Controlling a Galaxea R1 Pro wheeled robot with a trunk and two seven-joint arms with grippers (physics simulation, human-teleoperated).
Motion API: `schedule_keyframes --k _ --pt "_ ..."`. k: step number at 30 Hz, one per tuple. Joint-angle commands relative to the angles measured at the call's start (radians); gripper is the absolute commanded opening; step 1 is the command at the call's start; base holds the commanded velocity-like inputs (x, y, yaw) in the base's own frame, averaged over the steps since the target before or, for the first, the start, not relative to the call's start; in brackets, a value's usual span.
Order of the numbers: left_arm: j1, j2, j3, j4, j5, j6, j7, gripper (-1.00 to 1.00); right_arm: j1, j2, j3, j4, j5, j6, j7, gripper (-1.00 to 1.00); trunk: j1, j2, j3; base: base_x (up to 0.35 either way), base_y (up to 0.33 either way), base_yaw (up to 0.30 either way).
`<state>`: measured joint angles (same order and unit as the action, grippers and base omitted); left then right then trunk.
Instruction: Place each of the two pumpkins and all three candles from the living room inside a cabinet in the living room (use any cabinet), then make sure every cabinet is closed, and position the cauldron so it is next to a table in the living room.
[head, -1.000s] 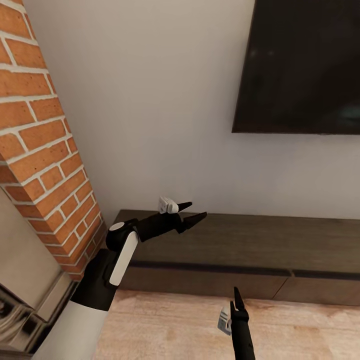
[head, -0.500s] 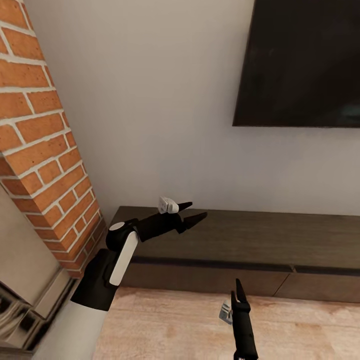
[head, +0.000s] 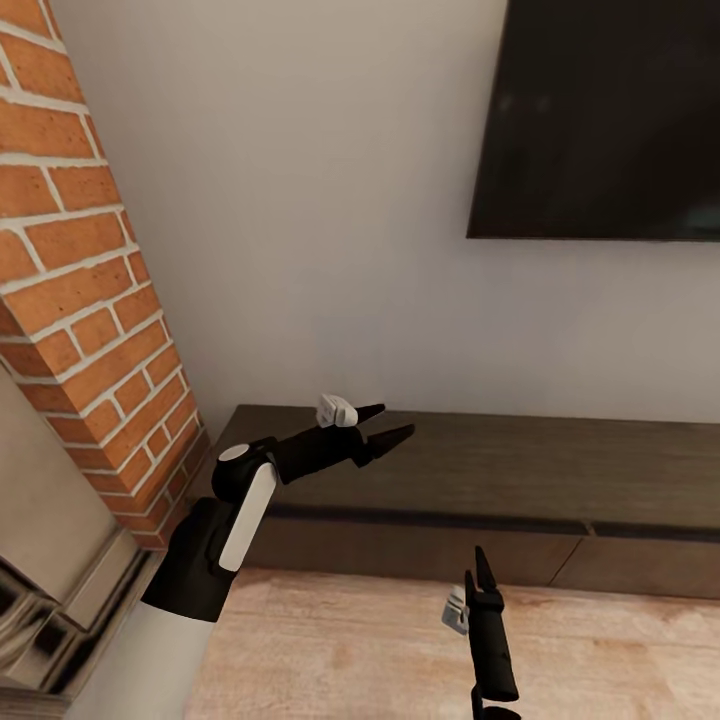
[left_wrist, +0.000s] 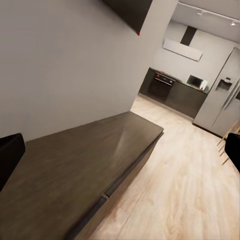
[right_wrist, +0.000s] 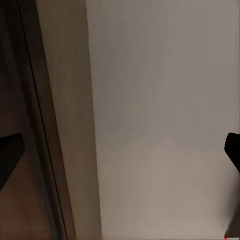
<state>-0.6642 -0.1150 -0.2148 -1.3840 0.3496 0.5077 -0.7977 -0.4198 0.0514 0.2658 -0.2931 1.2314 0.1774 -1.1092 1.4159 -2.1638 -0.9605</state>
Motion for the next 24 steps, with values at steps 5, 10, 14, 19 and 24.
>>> schedule_keyframes --k 5,10,14,19,24 --pt "0.0 0.0 0.0 0.0 0.0 0.0 0.0 1.0 -0.026 -0.009 -0.002 0.006 -0.001 -0.01 0.0 1.0 0.019 -0.035 -0.016 0.0 0.0 0.0" --pt "0.0 0.0 0.0 0.0 0.0 0.0 0.0 1.0 -0.055 -0.011 -0.002 0.027 -0.001 -0.012 0.001 1.0 0.038 -0.07 -0.031 0.0 0.0 0.0" --pt "0.0 -0.001 0.0 0.0 0.0 0.0 0.0 1.0 -0.069 -0.011 -0.013 0.032 -0.001 -0.013 0.014 1.0 0.054 -0.098 -0.044 0.0 0.0 0.0" --pt "0.0 -0.002 -0.001 0.0 0.0 0.0 0.0 1.0 -0.075 -0.009 -0.042 0.034 0.0 -0.017 0.04 1.0 0.073 -0.133 -0.06 0.0 0.0 0.0" --pt "0.0 -0.001 -0.002 -0.002 0.0 -0.003 0.0 1.0 -0.076 -0.002 -0.047 0.035 0.0 -0.048 0.043 1.0 0.092 -0.168 -0.075 0.0 0.0 0.0"
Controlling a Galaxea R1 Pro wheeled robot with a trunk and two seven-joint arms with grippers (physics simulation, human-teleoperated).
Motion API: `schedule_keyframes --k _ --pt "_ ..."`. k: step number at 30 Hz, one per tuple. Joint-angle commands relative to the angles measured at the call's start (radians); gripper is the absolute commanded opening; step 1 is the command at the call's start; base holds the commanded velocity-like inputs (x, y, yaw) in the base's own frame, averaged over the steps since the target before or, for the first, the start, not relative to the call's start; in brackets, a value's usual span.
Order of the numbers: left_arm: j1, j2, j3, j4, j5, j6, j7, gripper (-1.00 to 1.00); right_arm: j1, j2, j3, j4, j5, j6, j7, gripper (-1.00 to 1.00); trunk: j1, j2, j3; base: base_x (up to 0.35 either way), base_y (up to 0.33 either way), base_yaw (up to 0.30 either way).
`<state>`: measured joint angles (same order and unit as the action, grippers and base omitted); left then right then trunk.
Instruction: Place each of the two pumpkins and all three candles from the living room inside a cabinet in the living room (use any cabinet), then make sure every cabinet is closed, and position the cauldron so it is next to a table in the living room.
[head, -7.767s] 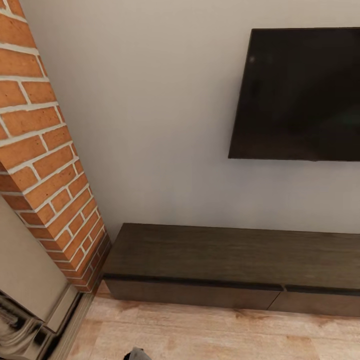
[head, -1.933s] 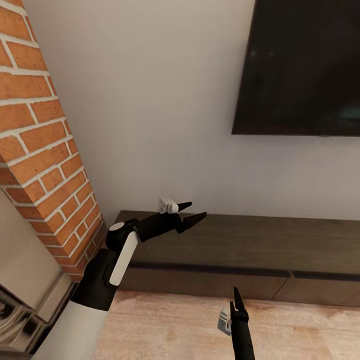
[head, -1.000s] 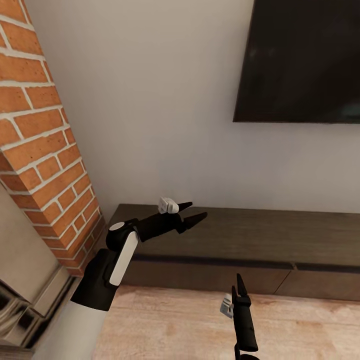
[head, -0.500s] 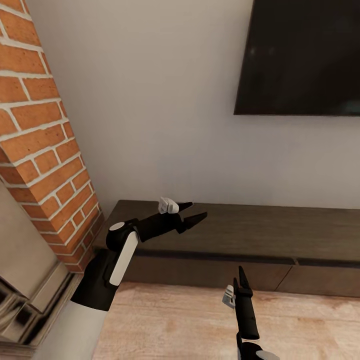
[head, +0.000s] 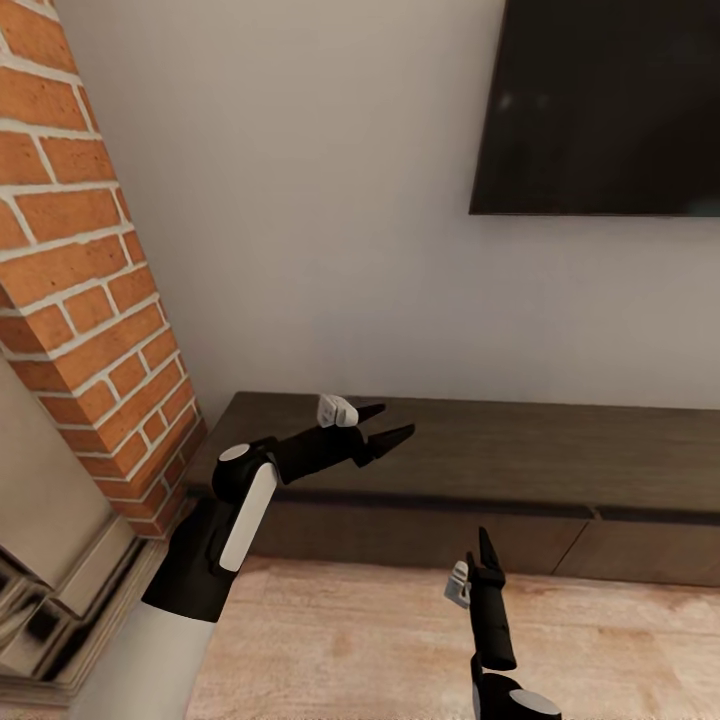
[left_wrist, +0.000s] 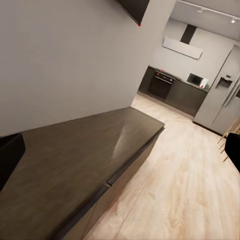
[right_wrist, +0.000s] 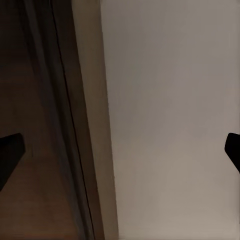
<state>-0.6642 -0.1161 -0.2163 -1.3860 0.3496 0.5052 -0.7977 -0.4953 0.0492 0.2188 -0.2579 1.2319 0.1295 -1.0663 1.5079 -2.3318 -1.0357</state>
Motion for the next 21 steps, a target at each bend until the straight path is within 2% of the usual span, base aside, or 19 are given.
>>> schedule_keyframes --k 1,15,21 --pt "0.0 0.0 0.0 0.0 0.0 0.0 0.0 1.0 0.0 0.001 0.0 0.0 0.0 -0.003 0.001 1.0 0.004 -0.007 -0.003 0.0 0.0 0.0" --pt "0.0 0.0 -0.001 0.0 0.0 -0.001 0.0 1.0 0.0 0.001 0.0 0.018 0.0 -0.01 0.003 1.0 0.058 -0.105 -0.047 0.0 0.0 0.0" --pt "0.0 0.0 0.0 0.0 0.0 -0.001 0.0 1.0 -0.017 0.0 0.0 0.019 0.0 -0.01 0.038 1.0 0.081 -0.147 -0.066 0.0 0.0 0.0"
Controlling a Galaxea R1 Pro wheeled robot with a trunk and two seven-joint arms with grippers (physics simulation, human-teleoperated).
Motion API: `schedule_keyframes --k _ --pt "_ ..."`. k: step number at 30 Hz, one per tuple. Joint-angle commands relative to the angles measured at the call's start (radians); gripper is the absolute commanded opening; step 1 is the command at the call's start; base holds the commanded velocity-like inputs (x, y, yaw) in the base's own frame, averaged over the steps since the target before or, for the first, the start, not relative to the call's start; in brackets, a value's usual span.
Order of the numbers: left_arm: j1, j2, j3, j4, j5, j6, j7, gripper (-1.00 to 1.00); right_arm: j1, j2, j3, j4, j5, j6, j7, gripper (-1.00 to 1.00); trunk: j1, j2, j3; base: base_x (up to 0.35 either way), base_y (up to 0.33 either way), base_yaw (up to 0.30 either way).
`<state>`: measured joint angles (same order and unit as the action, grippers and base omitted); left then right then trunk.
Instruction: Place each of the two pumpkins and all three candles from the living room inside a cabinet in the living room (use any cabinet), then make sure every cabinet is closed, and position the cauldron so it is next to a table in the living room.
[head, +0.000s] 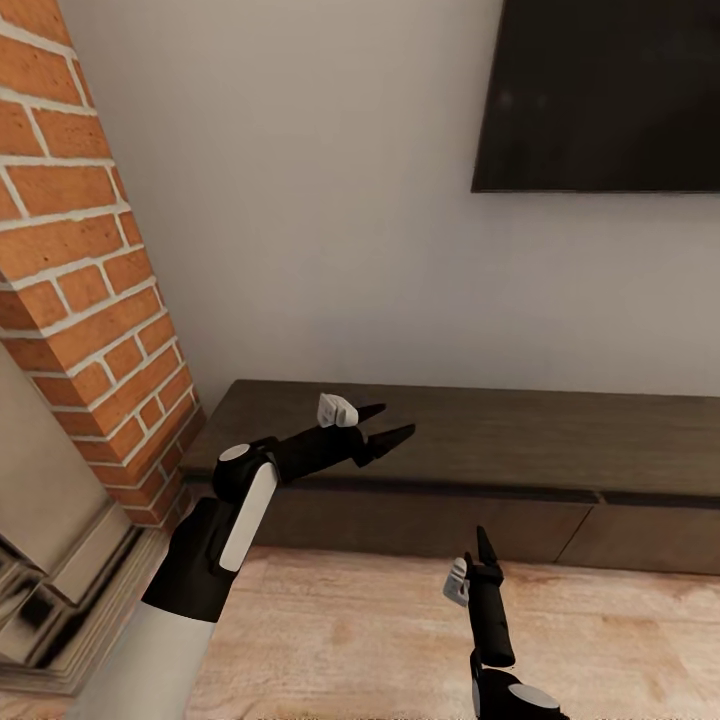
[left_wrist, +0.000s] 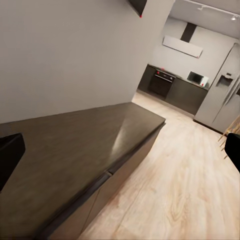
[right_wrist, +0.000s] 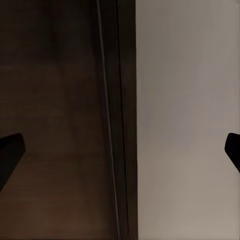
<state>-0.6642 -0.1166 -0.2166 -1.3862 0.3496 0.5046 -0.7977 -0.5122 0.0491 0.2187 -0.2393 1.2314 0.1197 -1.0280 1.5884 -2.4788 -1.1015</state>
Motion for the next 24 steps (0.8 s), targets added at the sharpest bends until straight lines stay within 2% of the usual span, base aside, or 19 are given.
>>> schedule_keyframes --k 1,3,13,24 --pt "0.0 0.0 0.0 0.0 0.0 0.0 0.0 1.0 -0.007 0.0 0.0 0.001 0.0 0.0 0.006 1.0 0.004 -0.007 -0.003 0.0 0.0 0.0" --pt "0.0 0.0 0.0 0.001 0.0 0.0 0.0 1.0 -0.017 -0.001 -0.001 0.003 -0.001 0.0 0.016 1.0 0.012 -0.021 -0.01 0.0 0.0 0.0" --pt "0.0 0.0 -0.001 -0.001 0.0 0.0 0.0 1.0 -0.061 0.0 -0.001 0.007 0.0 -0.001 0.022 1.0 0.016 -0.024 -0.048 0.0 0.0 0.0" --pt "0.001 0.001 0.0 -0.005 0.001 -0.008 -0.002 1.0 -0.099 -0.001 -0.001 0.013 0.0 -0.035 0.035 1.0 0.016 -0.024 -0.048 0.0 0.0 0.0"
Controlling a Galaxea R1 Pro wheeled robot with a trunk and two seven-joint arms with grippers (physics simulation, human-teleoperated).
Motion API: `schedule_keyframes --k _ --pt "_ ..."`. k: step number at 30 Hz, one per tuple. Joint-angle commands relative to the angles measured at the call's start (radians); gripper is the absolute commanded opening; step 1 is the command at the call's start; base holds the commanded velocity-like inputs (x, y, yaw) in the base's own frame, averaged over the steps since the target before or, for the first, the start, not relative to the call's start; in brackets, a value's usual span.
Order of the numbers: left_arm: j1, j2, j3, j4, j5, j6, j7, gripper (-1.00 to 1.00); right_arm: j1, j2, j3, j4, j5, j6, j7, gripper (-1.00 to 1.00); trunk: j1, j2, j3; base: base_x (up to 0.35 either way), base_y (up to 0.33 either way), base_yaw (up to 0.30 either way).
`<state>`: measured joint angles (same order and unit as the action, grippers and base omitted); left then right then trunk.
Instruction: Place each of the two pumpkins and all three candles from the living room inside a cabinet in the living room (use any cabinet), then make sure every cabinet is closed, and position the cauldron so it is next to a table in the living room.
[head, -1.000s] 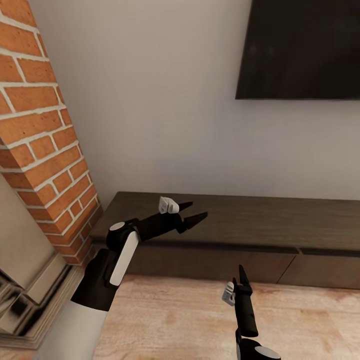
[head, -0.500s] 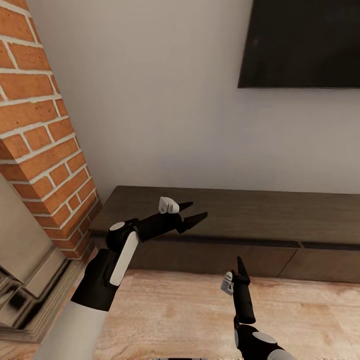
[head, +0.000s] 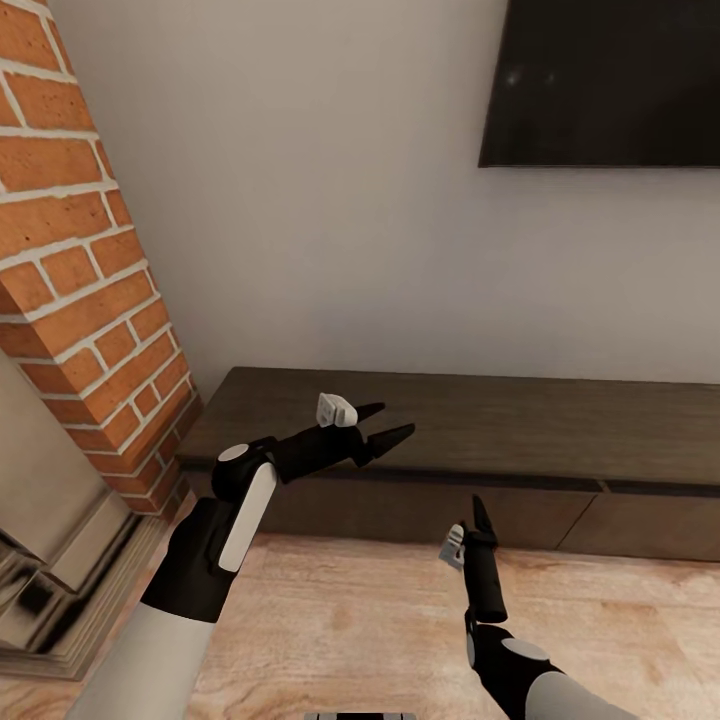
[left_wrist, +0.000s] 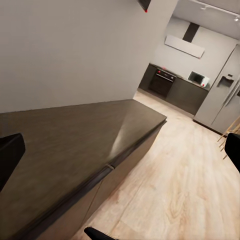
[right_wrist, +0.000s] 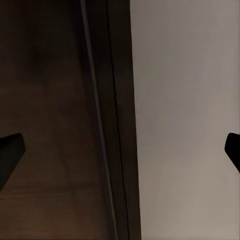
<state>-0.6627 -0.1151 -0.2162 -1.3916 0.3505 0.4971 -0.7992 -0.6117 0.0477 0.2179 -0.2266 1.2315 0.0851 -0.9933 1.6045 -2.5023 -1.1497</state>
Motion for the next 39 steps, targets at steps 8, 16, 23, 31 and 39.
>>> schedule_keyframes --k 8,16,23,31,39 --pt "0.0 0.0 0.0 -0.001 0.001 0.0 -0.002 1.0 -0.022 0.002 0.0 0.005 0.0 -0.002 0.031 1.0 0.0 0.0 0.0 0.0 0.0 0.0" --pt "0.0 -0.001 -0.001 0.0 0.006 -0.003 -0.005 1.0 -0.028 0.004 0.001 0.028 0.0 -0.002 0.032 1.0 0.0 0.0 0.0 0.0 0.0 0.0" --pt "0.0 -0.001 -0.003 0.0 0.01 -0.003 -0.003 1.0 -0.029 0.004 0.001 0.032 0.0 -0.002 0.032 1.0 0.0 0.0 0.0 0.0 0.0 0.0" --pt "0.0 -0.003 -0.011 0.0 0.01 -0.006 0.0 1.0 -0.03 0.003 0.0 0.032 0.0 -0.004 0.032 1.0 0.0 0.0 0.0 0.0 0.0 0.0" --pt "0.001 0.0 -0.014 0.001 0.014 -0.009 -0.006 1.0 -0.03 0.004 0.001 0.032 0.0 -0.004 0.031 1.0 0.0 0.0 0.0 0.0 0.0 0.0"
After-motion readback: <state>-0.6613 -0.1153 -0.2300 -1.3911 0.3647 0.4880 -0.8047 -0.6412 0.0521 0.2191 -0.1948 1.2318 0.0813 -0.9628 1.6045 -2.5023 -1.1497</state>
